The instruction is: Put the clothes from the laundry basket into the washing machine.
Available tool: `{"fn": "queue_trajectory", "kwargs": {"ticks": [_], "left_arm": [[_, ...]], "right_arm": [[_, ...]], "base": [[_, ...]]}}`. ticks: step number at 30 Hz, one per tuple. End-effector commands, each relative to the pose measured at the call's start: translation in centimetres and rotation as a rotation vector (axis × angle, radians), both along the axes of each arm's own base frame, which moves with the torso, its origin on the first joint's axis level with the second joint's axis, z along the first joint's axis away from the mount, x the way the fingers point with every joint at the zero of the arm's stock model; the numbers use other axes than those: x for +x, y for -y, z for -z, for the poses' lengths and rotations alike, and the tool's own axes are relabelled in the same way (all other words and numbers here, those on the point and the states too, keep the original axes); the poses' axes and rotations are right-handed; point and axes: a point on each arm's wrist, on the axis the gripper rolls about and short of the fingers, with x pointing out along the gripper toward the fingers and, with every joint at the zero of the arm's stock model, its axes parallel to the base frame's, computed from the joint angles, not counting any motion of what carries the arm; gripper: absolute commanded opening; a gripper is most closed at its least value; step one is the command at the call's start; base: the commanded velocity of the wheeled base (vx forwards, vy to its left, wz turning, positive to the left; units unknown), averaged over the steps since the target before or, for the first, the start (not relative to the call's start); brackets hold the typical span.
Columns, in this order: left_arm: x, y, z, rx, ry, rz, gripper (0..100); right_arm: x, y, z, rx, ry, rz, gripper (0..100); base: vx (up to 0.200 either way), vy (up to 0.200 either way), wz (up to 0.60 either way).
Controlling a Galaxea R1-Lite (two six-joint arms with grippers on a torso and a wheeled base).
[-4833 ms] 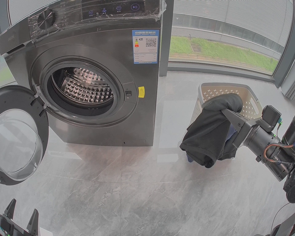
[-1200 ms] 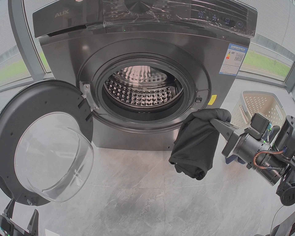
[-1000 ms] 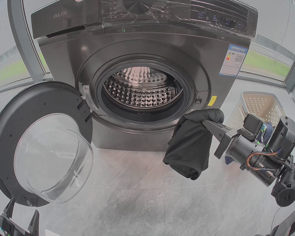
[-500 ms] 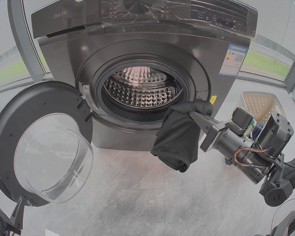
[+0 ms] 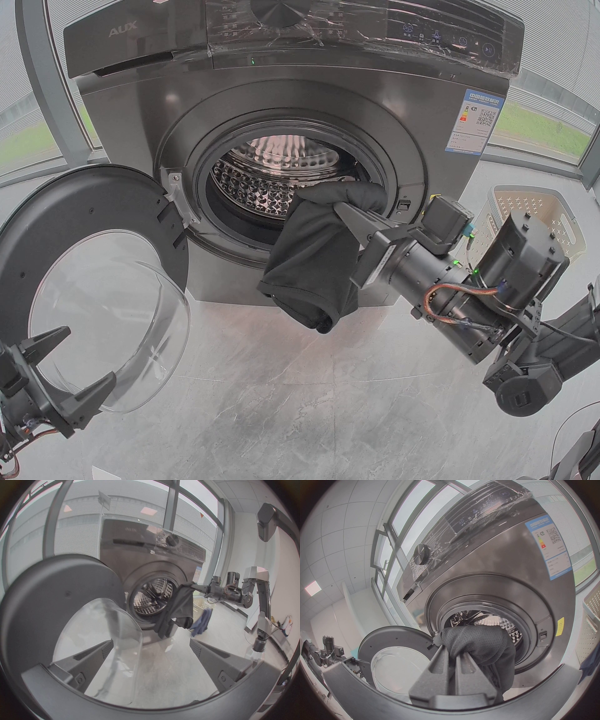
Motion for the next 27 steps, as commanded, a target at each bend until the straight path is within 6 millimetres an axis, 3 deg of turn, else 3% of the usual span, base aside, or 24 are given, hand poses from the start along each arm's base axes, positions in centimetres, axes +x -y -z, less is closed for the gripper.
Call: {"fn": "queue_trajectory", "kwargs": {"ticks": [1, 5, 14, 27], "left_arm": [[4.8, 1.4, 0.3, 0.011, -0.122, 0.090, 100], [7.6, 2.2, 0.8, 0.022, -0.174, 0.115, 100], [11.3, 5.7, 2.9, 0.021, -0.264, 0.241, 100], [15.1, 9.1, 3.9, -0.041, -0.264, 0.307, 100]], "right_arm": [[1.4, -2.3, 1.1, -0.004, -0.006, -0.014, 0], [1.8, -2.7, 0.9, 0.003, 0.002, -0.016, 0], [1.8, -2.7, 0.9, 0.007, 0.004, -0.011, 0], [1.5, -2.5, 1.3, 0.000, -0.011, -0.011, 0]], "base": [[0.000, 0.000, 0.00], [0.000, 0.000, 0.00], [0.000, 0.000, 0.00], [0.000, 0.000, 0.00]]}}
